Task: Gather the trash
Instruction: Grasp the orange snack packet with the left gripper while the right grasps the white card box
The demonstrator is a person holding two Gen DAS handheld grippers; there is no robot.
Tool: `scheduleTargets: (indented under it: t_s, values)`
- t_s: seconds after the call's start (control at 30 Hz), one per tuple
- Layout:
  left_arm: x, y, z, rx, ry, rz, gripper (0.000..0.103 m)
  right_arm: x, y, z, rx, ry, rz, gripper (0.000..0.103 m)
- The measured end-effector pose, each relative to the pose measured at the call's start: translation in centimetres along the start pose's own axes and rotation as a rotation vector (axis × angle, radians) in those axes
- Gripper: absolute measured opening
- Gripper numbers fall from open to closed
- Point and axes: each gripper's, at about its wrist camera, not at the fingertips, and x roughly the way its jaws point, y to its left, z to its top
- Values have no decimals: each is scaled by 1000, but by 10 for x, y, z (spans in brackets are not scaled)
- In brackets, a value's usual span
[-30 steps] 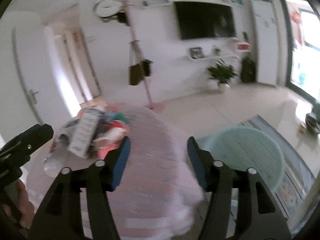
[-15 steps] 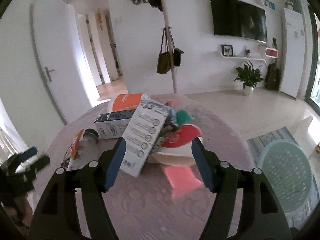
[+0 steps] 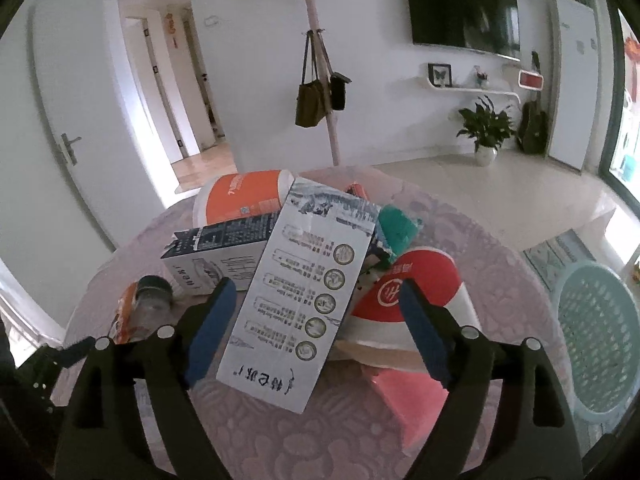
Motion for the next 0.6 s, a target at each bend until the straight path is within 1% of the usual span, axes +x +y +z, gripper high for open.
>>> scheduleTargets:
  t_s: [0.03,0.07,0.1,0.13,0.17,0.23,0.3,0.33,0.37,0.4,0.43,0.5,0.6]
  values:
    - [0,3,2,-9,2,-11,69,3,0,0,5,4,-6,81]
    - [1,5,2,-14,0,-17,66,7,0,0,8,10,-8,81]
    - [0,7,4,-20,-5,-24,59,10,0,0,10,19,-5,81]
    - [1,7,7,-22,-9,-27,54,13,1,-1,12,31,3,81]
    - [3,7,11,-23,-11,-35,46,15,2,-2,11,34,6,81]
    - [1,8,12,-31,-18,-54,38,16,4,-3,1,35,0,81]
    - [0,12,12,-62,-18,-58,22,16,5,-4,-3,27,-27,80]
    - [0,13,13,-81,-14,-69,18,16,5,-5,-1,21,-29,80]
    - [0,16,13,-99,-15,-88,10,17,5,-5,1,21,-25,78]
    - [-1,17,12,-110,-21,-97,7,18,5,-5,2,29,-11,75]
    - [-3,17,12,-110,-33,-88,6,19,6,-5,2,43,9,72]
    - [-7,16,13,-107,-54,-74,2,20,8,-4,4,59,40,60]
    - [-17,20,14,-138,-83,-92,0,19,13,-5,-13,81,57,56]
